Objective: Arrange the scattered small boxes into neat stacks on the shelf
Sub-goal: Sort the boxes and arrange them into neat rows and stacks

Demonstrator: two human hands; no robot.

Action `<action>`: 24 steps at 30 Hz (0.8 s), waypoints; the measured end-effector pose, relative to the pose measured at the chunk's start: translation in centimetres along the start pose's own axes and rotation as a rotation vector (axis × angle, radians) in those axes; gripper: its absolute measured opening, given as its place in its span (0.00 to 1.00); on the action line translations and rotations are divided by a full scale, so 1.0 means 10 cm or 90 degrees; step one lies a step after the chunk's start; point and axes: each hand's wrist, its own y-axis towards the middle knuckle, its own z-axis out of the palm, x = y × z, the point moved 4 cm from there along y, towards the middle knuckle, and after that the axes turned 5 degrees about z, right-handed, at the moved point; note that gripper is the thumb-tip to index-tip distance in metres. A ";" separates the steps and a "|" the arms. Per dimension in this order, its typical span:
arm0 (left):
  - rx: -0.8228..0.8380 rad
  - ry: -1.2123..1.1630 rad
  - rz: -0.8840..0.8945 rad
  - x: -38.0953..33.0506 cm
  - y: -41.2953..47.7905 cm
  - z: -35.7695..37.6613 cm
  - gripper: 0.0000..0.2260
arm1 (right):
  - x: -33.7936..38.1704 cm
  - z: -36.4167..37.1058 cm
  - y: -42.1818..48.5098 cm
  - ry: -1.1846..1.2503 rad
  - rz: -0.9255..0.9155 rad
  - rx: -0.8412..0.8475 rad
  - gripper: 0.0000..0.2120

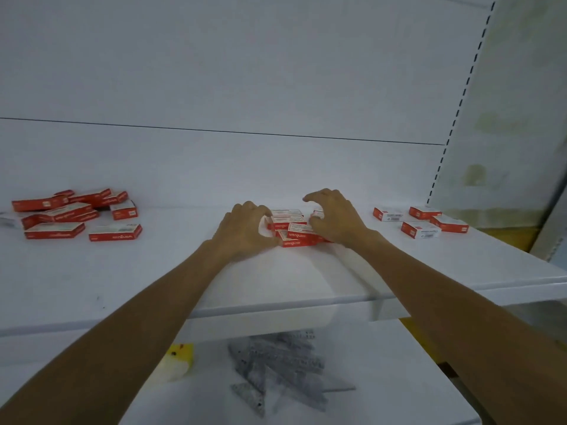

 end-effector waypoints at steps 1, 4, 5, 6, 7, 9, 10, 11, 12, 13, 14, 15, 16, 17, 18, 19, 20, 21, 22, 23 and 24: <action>0.001 -0.013 -0.016 0.11 -0.06 -0.08 0.25 | 0.13 0.01 0.04 0.012 -0.016 -0.003 0.22; -0.010 -0.046 -0.050 0.48 -0.28 -0.36 0.20 | 0.62 0.08 0.15 0.041 -0.064 0.002 0.23; -0.017 -0.046 -0.056 0.61 -0.37 -0.46 0.19 | 0.81 0.12 0.18 0.052 -0.076 0.005 0.23; -0.024 -0.042 -0.067 0.74 -0.48 -0.57 0.18 | 1.00 0.17 0.21 0.060 -0.089 0.007 0.23; -0.030 -0.038 -0.081 0.89 -0.59 -0.67 0.17 | 1.20 0.22 0.24 0.066 -0.102 0.007 0.22; -0.046 -0.034 -0.109 1.19 -0.83 -0.91 0.16 | 1.62 0.33 0.29 0.080 -0.121 0.012 0.22; -0.052 -0.028 -0.122 1.34 -0.96 -1.04 0.16 | 1.84 0.40 0.31 0.086 -0.130 0.016 0.22; -0.059 -0.023 -0.132 1.49 -1.10 -1.16 0.16 | 2.07 0.46 0.33 0.094 -0.141 0.023 0.22; -0.066 -0.019 -0.140 1.64 -1.24 -1.29 0.16 | 2.30 0.53 0.35 0.101 -0.153 0.029 0.22; -0.076 -0.019 -0.147 1.79 -1.38 -1.42 0.17 | 2.54 0.60 0.35 0.110 -0.166 0.035 0.22; -0.081 -0.017 -0.159 1.94 -1.53 -1.55 0.17 | 2.78 0.66 0.36 0.120 -0.178 0.041 0.22; -0.083 -0.011 -0.173 2.09 -1.67 -1.66 0.17 | 3.01 0.73 0.35 0.128 -0.189 0.049 0.22; -0.084 -0.003 -0.186 2.25 -1.80 -1.77 0.17 | 3.23 0.81 0.35 0.130 -0.203 0.057 0.22; -0.084 0.004 -0.201 2.43 -1.93 -1.87 0.16 | 3.46 0.88 0.34 0.127 -0.218 0.065 0.23; -0.082 0.010 -0.213 2.58 -2.05 -1.97 0.16 | 3.66 0.95 0.34 0.126 -0.229 0.071 0.23; -0.080 0.014 -0.222 2.73 -2.16 -2.05 0.16 | 3.85 1.01 0.34 0.127 -0.236 0.075 0.23; -0.079 0.016 -0.225 2.87 -2.26 -2.13 0.16 | 4.02 1.06 0.34 0.130 -0.238 0.076 0.23; -0.080 0.017 -0.225 2.99 -2.33 -2.20 0.17 | 4.16 1.11 0.34 0.132 -0.238 0.076 0.23; -0.081 0.019 -0.224 3.10 -2.40 -2.26 0.17 | 4.29 1.16 0.35 0.133 -0.239 0.074 0.23; -0.085 0.020 -0.221 3.20 -2.46 -2.32 0.16 | 4.39 1.20 0.36 0.133 -0.239 0.070 0.23; -0.087 0.018 -0.221 3.29 -2.50 -2.37 0.16 | 4.47 1.24 0.37 0.135 -0.237 0.067 0.23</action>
